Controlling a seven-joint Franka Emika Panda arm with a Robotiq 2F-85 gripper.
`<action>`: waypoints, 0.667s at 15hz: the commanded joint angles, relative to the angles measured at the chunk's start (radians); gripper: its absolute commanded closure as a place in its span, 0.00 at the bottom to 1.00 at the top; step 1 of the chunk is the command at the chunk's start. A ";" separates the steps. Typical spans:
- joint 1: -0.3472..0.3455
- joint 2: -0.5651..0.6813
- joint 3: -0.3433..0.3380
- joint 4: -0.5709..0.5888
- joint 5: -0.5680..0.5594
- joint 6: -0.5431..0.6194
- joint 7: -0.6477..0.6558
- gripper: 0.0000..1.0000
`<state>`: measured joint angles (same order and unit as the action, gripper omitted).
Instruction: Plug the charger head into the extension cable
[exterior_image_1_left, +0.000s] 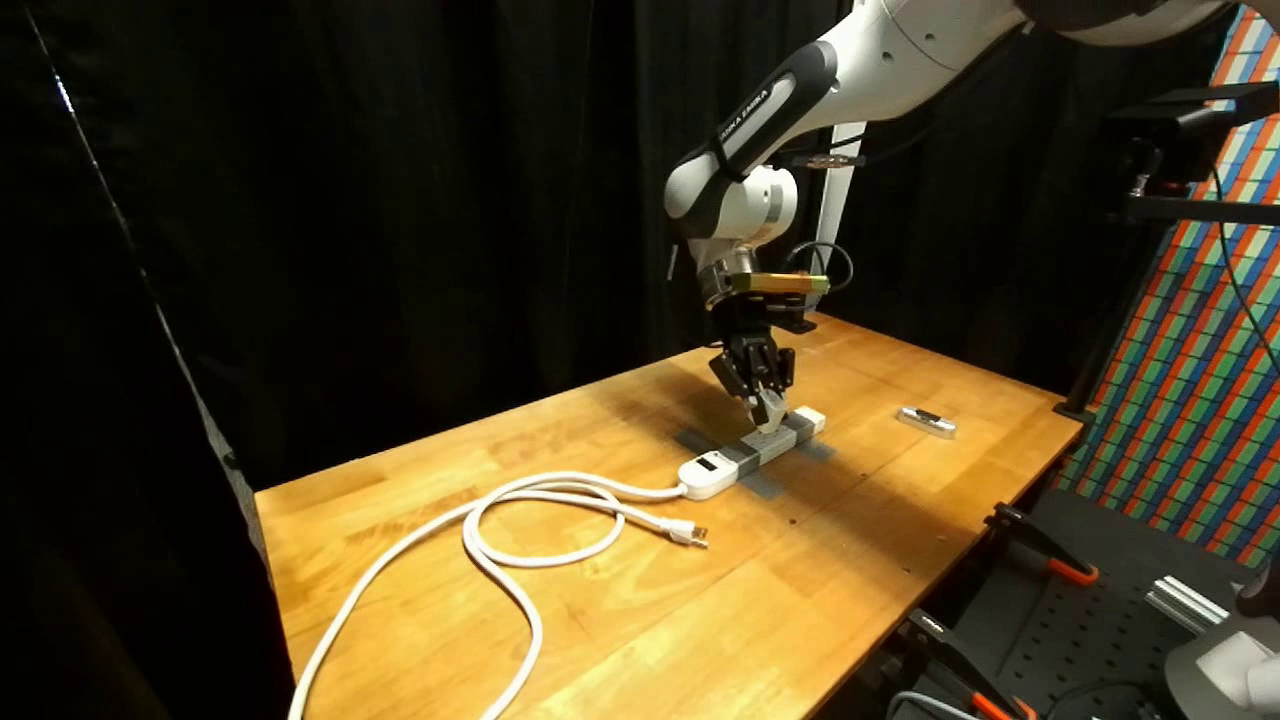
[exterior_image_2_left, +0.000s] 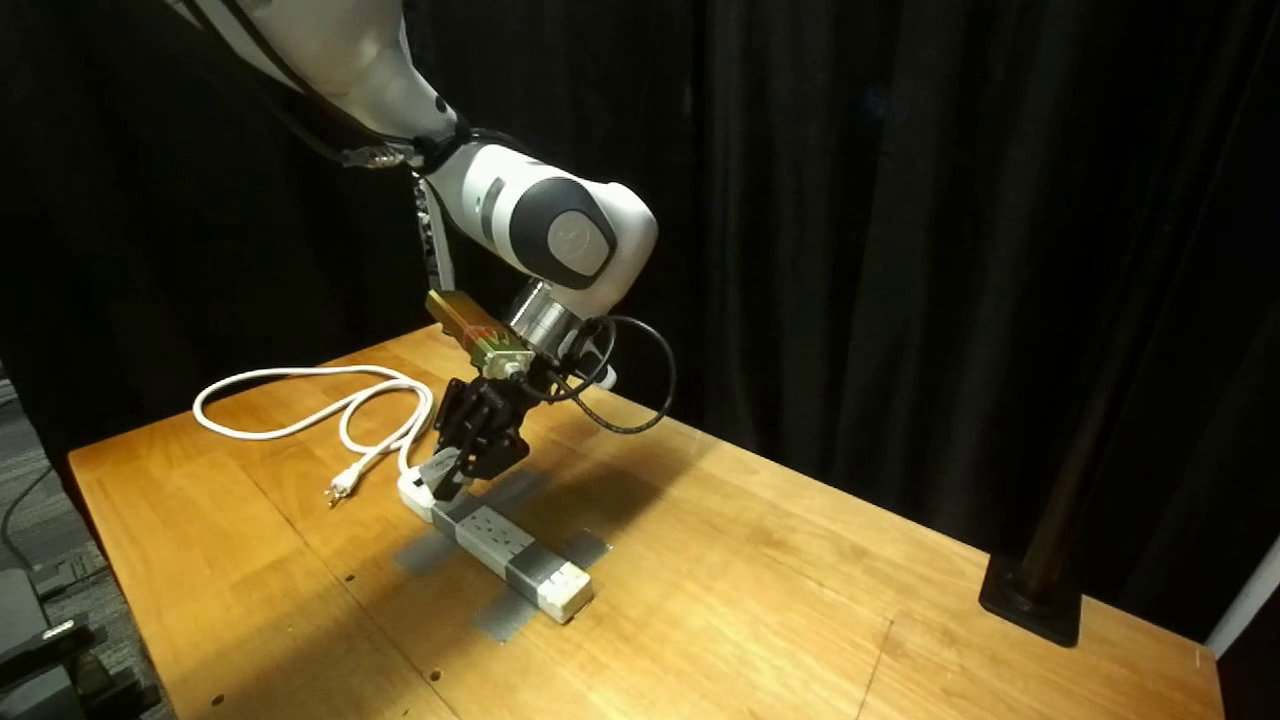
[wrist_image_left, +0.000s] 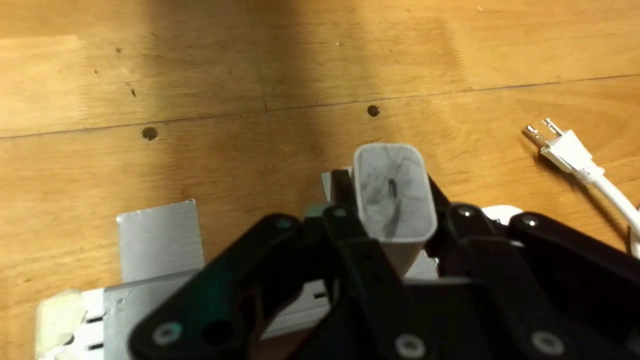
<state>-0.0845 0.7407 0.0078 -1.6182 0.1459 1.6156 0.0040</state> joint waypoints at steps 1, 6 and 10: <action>-0.004 0.057 -0.004 0.099 0.009 -0.019 -0.020 0.87; 0.004 0.043 -0.007 0.053 0.004 0.002 -0.009 0.68; 0.010 0.055 -0.007 0.074 -0.004 -0.035 -0.002 0.88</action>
<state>-0.0856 0.7838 0.0073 -1.5686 0.1458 1.6206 -0.0026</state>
